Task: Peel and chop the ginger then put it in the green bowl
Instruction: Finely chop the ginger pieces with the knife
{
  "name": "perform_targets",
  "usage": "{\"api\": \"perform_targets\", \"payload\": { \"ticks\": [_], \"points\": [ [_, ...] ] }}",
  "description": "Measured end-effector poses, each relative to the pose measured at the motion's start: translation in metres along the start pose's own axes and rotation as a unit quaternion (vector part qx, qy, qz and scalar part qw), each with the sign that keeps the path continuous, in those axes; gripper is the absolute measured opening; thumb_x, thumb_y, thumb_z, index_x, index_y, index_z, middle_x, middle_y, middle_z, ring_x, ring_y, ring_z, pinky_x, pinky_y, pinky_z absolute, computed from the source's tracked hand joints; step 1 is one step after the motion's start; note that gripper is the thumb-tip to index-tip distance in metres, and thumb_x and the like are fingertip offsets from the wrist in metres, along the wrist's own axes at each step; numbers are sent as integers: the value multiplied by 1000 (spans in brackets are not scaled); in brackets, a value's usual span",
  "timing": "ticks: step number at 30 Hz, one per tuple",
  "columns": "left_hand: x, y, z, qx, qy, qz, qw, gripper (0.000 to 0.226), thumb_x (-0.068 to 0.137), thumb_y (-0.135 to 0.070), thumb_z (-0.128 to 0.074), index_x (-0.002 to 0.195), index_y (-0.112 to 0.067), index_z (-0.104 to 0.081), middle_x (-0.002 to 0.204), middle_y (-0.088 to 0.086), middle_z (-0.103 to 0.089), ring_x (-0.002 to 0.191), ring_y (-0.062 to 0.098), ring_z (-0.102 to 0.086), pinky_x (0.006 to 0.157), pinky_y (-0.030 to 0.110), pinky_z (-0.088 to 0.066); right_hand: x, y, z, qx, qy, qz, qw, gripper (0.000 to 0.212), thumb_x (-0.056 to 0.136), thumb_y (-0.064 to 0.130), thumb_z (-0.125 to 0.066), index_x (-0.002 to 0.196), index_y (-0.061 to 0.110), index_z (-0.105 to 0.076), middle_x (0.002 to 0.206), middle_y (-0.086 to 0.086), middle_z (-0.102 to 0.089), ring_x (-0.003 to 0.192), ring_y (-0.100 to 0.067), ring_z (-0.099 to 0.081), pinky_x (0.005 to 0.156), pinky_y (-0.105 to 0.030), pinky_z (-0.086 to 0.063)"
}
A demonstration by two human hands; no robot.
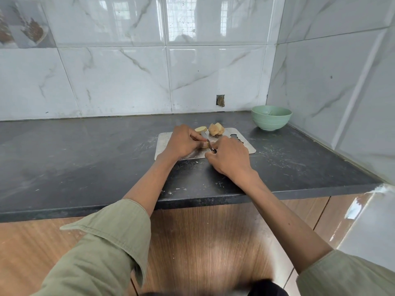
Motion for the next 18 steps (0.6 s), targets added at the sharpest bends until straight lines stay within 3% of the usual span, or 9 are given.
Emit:
{"api": "perform_targets", "payload": {
  "ticks": [5,9,15,18],
  "points": [
    [0,0,0,3,-6,11,1000,19,74,-18,-92,91,-18,-84,84,-4,-80,81,6,-74,77,20,-57,-1,0,1,-9,-1,9,1000,23,85,36,-61,80,14,-58,81,-4,-50,95,-35,-59,67,-34,-35],
    [0,2,0,-7,1,18,1000,21,73,-20,-93,92,-17,-85,83,-9,-79,84,3,-73,82,18,-56,-4,-5,1,-5,8,1,1000,20,82,35,-61,77,17,-69,73,-1,-52,85,-33,-59,63,-34,-36],
    [-3,0,1,-16,-5,9,1000,20,72,-20,-94,90,-16,-85,84,-5,-80,83,6,-75,84,22,-59,-5,1,-1,-4,-27,-8,1000,22,85,36,-59,90,18,-71,88,-9,-60,96,-35,-61,69,-35,-39],
    [-3,0,2,-16,-8,14,1000,20,71,-20,-95,87,-14,-84,79,-4,-79,76,8,-76,78,23,-60,-11,-1,1,12,-54,-17,998,27,86,36,-57,99,24,-76,96,-11,-66,94,-35,-62,71,-37,-43]
  ]
}}
Point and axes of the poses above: each hand's wrist, its own x-axis towards the middle knuckle, its own z-axis out of the back of the hand, y = z × x, the point moved 3 cm from there along x, towards the middle knuckle
